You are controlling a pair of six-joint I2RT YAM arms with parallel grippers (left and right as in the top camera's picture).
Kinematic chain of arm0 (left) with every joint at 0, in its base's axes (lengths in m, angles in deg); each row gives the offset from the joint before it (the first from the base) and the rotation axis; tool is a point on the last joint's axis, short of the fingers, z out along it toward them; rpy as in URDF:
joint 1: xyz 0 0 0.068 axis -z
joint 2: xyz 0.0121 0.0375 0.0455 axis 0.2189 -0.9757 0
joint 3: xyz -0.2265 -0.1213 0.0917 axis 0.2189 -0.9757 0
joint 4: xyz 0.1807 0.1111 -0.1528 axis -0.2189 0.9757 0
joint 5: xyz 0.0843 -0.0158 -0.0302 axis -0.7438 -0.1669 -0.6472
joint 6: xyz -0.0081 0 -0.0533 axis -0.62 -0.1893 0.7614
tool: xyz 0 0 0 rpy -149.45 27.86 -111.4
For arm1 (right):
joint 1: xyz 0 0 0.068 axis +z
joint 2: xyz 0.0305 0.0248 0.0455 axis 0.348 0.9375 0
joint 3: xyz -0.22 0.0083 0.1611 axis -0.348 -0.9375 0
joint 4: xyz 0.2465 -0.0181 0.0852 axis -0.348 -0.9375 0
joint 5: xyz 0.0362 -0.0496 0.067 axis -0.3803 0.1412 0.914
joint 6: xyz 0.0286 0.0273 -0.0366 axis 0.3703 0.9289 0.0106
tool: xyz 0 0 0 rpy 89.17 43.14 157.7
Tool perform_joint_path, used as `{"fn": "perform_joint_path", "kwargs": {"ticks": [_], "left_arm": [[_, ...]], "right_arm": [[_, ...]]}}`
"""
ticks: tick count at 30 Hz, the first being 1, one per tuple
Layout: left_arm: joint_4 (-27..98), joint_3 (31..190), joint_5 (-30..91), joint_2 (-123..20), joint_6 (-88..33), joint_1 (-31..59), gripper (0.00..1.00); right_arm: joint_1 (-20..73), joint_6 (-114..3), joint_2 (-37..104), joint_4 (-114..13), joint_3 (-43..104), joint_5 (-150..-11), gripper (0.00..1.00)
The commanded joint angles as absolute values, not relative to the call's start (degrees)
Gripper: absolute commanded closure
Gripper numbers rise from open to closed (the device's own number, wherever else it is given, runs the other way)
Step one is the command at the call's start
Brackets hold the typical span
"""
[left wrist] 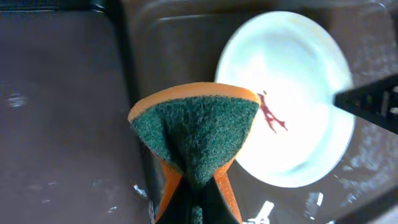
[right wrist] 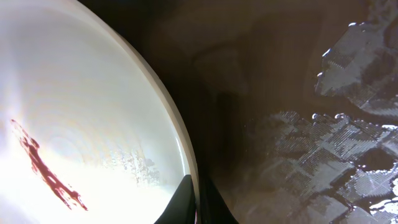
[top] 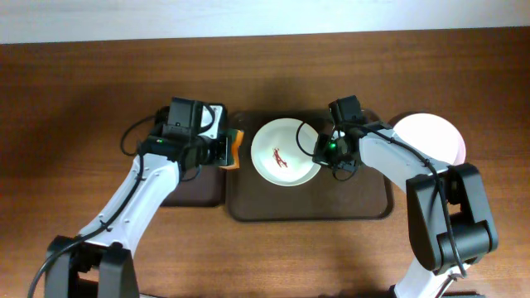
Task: Clean dirty plates on tray and stack at the side
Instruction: 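Scrub the stained plate held by the right gripper with the left-gripper sponge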
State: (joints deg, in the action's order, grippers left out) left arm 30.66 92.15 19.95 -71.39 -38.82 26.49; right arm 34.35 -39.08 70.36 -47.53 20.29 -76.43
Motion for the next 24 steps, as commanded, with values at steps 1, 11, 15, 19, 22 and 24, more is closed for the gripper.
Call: {"fn": "perform_joint_path", "kwargs": {"ticks": [1,11,15,19,22,24], "left_arm": [[30.2,91.9,22.2,-71.6,-38.9,26.9,1.00],[15.1,91.9,37.7,-81.3,-19.1,33.2,1.00],[4.2,91.9,38.3,-88.0,-10.9,37.6,1.00],[-1.2,91.9,37.0,-91.0,-10.3,39.8,1.00],[0.6,91.9,33.4,-92.2,-11.8,40.5,1.00],[4.2,91.9,25.0,-92.4,-17.9,40.6,1.00]], "right_arm": [[34.7,-39.0,72.5,-48.6,19.6,-76.7,0.96],[34.7,-39.0,72.5,-48.6,19.6,-76.7,0.96],[34.7,-39.0,72.5,-48.6,19.6,-76.7,0.96],[34.7,-39.0,72.5,-48.6,19.6,-76.7,0.96],[34.7,-39.1,72.5,-49.0,19.6,-76.7,0.96],[34.7,-39.1,72.5,-49.1,19.6,-76.7,0.96]]}}
